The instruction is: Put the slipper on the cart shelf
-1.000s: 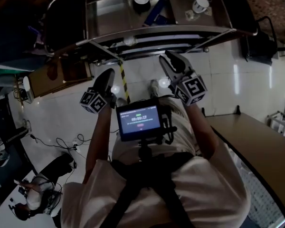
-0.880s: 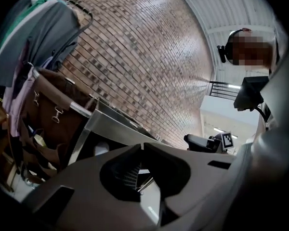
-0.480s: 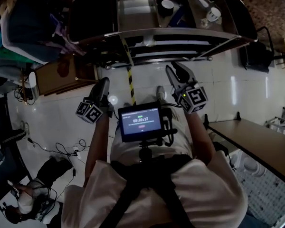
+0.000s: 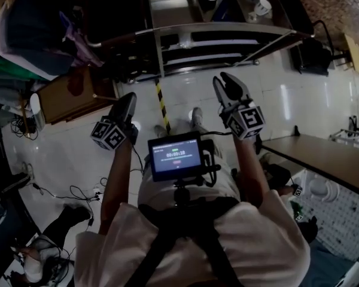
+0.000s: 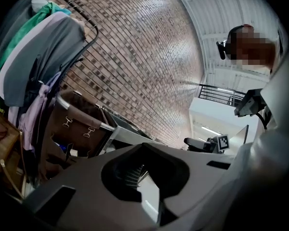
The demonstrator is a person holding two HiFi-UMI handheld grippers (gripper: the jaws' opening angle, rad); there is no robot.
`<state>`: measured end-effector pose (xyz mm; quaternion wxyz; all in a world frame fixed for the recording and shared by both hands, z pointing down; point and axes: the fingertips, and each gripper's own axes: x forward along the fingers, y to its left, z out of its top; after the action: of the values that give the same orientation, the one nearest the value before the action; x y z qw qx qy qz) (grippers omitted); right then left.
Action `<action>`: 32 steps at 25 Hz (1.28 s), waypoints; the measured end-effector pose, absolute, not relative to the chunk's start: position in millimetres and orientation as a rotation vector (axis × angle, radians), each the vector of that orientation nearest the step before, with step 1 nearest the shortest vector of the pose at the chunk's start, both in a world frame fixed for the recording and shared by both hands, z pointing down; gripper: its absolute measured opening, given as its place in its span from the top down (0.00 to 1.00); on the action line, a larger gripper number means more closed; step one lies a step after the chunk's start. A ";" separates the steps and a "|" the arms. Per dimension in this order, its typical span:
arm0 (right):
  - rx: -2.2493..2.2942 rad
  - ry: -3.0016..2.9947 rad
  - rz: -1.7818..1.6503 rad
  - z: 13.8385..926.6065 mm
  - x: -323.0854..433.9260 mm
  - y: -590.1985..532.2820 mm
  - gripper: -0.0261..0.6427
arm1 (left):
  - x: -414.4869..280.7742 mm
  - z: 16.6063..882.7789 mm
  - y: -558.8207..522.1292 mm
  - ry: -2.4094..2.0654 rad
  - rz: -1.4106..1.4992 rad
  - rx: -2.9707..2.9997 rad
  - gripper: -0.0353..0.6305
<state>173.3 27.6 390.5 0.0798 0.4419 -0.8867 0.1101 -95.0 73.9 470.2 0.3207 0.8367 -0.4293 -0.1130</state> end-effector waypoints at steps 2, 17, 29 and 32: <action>1.322 -2.657 0.336 394.0 170.0 35.8 0.79 | -99.2 468.2 81.2 -1.143 -0.294 2.197 0.95; 1.249 -2.722 0.397 410.4 200.5 31.8 0.79 | -57.1 491.4 73.0 -1.191 -0.216 2.065 0.95; 1.231 -2.734 0.450 420.7 199.4 21.0 0.79 | -35.1 497.8 76.4 -1.194 -0.150 2.060 0.95; 1.223 -2.727 0.436 425.3 199.4 18.5 0.79 | -35.5 504.6 79.7 -1.198 -0.139 2.035 0.95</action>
<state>199.4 18.5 425.3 0.0604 0.4042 -0.9012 0.1440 -35.5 79.7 504.6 0.3783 0.7963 -0.4688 -0.0543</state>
